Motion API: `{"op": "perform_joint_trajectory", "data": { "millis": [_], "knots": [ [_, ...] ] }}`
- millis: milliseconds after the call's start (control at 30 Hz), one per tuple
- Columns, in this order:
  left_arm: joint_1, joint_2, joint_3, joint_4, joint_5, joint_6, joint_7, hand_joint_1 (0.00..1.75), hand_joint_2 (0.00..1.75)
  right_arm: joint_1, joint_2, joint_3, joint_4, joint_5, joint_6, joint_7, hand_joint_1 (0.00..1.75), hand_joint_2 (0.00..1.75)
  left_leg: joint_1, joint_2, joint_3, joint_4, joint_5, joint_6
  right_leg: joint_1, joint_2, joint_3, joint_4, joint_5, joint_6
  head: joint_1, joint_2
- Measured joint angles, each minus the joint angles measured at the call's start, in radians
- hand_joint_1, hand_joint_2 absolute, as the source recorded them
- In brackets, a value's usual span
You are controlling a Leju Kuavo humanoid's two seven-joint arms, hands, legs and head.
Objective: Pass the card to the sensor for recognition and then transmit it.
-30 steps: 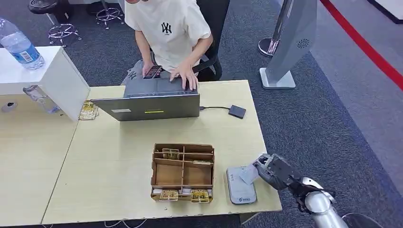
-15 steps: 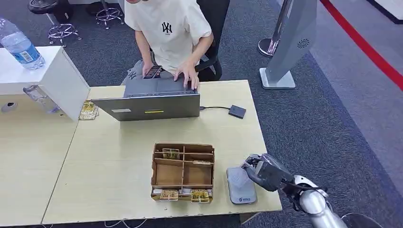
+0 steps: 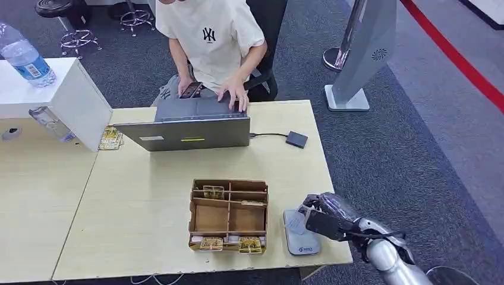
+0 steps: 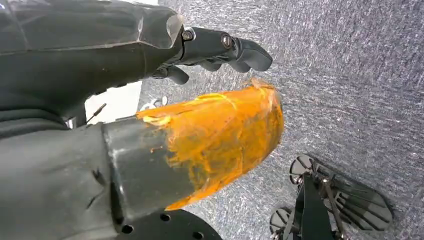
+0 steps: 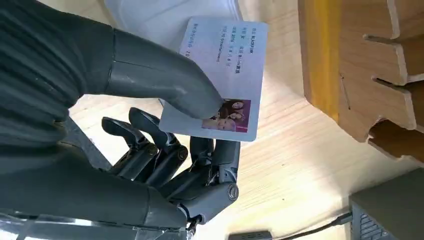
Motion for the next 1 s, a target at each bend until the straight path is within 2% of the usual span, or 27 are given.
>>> {"op": "perform_joint_trajectory", "data": {
  "millis": [533, 1000],
  "knots": [
    [0.000, 0.000, 0.002, 0.000, 0.000, 0.000, 0.000, 0.00, 0.00, -0.001, -0.001, 0.025, 0.000, 0.002, -0.001, 0.001, 1.75, 1.75, 0.000, 0.000, 0.000, 0.000, 0.000, 0.000, 0.000, 0.000, 0.000, 0.000, 0.000, 0.000, 0.000, 0.000],
    [0.000, 0.000, 0.016, 0.000, -0.003, 0.000, 0.000, 0.00, 0.00, -0.002, 0.000, 0.045, 0.037, 0.086, -0.072, 0.046, 1.75, 1.75, 0.000, 0.000, 0.000, 0.000, 0.000, 0.000, 0.000, 0.000, 0.000, 0.000, 0.000, 0.000, 0.000, 0.000]
  ]
}}
